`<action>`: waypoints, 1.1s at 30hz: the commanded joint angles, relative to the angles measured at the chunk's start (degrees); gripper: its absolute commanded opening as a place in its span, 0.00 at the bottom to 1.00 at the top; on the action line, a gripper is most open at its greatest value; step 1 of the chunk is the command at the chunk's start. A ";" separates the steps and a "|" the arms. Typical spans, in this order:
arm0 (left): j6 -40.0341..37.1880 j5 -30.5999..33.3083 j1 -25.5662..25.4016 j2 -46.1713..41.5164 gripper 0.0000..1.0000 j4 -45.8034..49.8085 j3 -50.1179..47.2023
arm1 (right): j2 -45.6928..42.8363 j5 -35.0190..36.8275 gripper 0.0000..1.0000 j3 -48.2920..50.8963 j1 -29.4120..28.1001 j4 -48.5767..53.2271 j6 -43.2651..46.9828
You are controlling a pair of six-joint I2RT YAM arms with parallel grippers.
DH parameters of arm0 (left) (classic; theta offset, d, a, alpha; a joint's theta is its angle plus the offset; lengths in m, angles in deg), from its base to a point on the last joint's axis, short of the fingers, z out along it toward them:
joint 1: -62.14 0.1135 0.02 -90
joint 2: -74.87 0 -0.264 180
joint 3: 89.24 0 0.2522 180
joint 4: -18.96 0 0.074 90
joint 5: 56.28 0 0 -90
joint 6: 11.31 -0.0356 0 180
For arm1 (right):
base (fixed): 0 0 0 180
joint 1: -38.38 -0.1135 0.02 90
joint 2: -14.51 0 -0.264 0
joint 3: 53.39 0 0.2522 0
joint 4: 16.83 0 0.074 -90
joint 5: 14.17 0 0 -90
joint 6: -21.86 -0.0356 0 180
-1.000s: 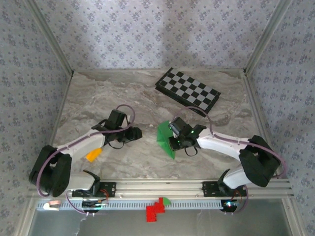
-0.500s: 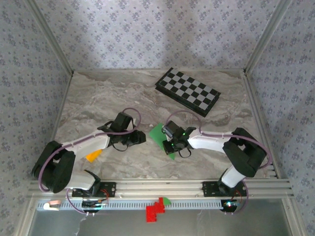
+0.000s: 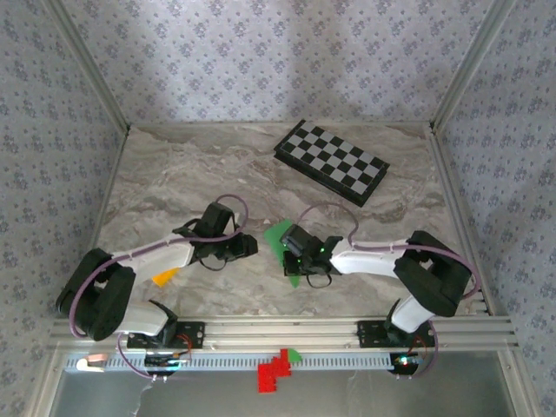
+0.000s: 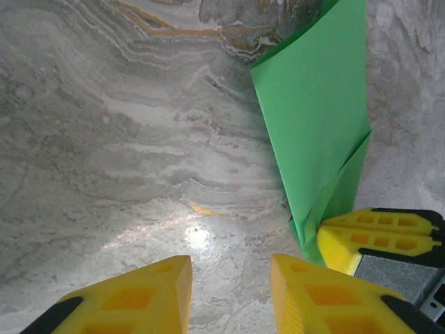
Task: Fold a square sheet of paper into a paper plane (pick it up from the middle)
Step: Fold the wing for the fifth time at the center of the table.
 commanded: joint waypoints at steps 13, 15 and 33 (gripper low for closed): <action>8.33 -0.22 -5.04 -2.72 0.25 -5.51 -2.11 | -3.57 1.37 0.15 0.56 2.64 -12.67 -8.15; 9.39 0.73 -6.62 -3.28 0.22 -5.39 -1.49 | -6.77 -0.14 0.16 1.84 4.78 -11.33 -5.46; 9.01 -1.44 -14.14 10.40 0.14 -7.02 8.82 | -19.38 -9.76 0.29 8.22 24.23 2.35 12.68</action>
